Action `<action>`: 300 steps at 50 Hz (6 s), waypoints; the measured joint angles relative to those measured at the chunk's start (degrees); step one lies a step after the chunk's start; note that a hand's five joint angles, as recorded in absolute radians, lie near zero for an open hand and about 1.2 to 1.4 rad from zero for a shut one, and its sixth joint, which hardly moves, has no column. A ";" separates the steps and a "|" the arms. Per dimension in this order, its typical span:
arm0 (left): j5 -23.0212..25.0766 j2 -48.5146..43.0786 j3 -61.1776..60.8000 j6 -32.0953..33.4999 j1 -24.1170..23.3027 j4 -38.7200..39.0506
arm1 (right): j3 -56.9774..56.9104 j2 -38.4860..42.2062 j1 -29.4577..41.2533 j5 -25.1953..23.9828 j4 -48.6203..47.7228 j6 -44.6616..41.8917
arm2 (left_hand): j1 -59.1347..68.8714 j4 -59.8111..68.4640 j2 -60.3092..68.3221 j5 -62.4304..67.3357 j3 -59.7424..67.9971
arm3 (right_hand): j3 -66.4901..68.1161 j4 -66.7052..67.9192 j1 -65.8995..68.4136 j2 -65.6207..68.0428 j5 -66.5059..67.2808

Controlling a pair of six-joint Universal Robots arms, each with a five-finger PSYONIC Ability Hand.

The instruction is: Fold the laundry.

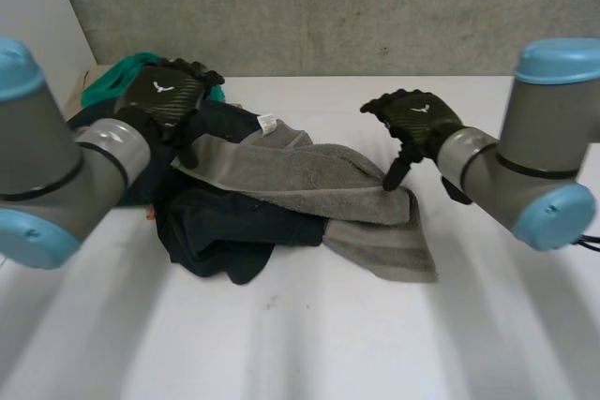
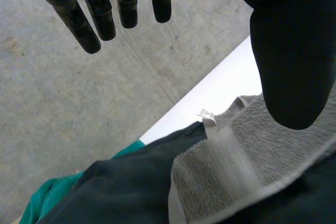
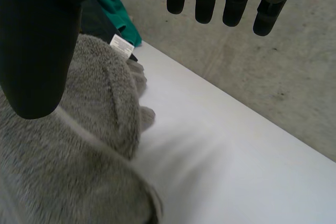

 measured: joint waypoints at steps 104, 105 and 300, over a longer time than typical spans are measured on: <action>2.40 -18.96 13.51 -20.74 -15.90 -9.54 | 9.61 -30.20 1.14 -3.33 12.71 -3.95 | 30.25 27.16 27.96 25.68 27.33 | 56.02 56.26 49.88 54.92 52.69; 2.38 -19.23 13.97 -21.96 -16.12 -9.78 | 9.78 -30.27 0.96 -3.30 12.59 -3.93 | 41.44 38.36 39.07 36.70 38.32 | 56.02 56.26 49.88 54.92 52.69; -6.44 9.41 3.59 8.02 -9.99 2.73 | 6.37 -5.96 -14.56 -13.56 -6.87 -3.23 | 54.33 56.98 56.92 52.85 56.05 | 0.22 0.19 0.25 0.29 0.04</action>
